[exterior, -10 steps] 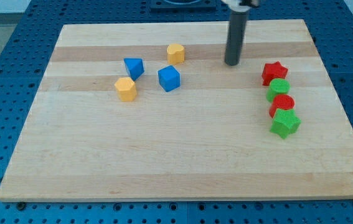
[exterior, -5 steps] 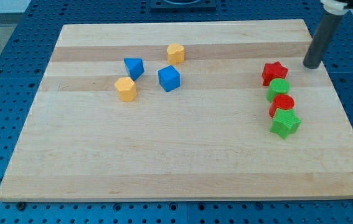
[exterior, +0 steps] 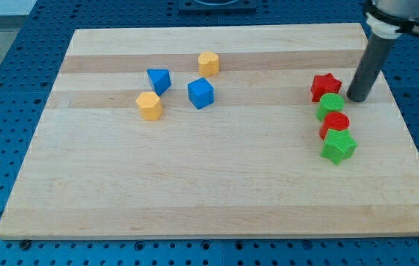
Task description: Move the red star to the right of the blue cube
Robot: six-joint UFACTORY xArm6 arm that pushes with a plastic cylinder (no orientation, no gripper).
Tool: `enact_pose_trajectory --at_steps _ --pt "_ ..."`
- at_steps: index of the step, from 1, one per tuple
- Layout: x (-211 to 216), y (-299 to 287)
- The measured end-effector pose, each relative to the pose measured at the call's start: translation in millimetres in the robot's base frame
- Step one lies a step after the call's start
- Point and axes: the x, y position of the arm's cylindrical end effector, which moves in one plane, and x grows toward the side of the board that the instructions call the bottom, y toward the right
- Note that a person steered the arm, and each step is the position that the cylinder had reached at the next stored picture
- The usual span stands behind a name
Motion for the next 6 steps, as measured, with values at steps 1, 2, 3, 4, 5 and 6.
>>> enact_pose_trajectory --at_steps 1,2,3,4,5,6 --pt "-10 -21" --pt "-20 -45" --pt "-25 -73" --pt "-28 -100" --pt "-29 -120" --pt "-30 -123"
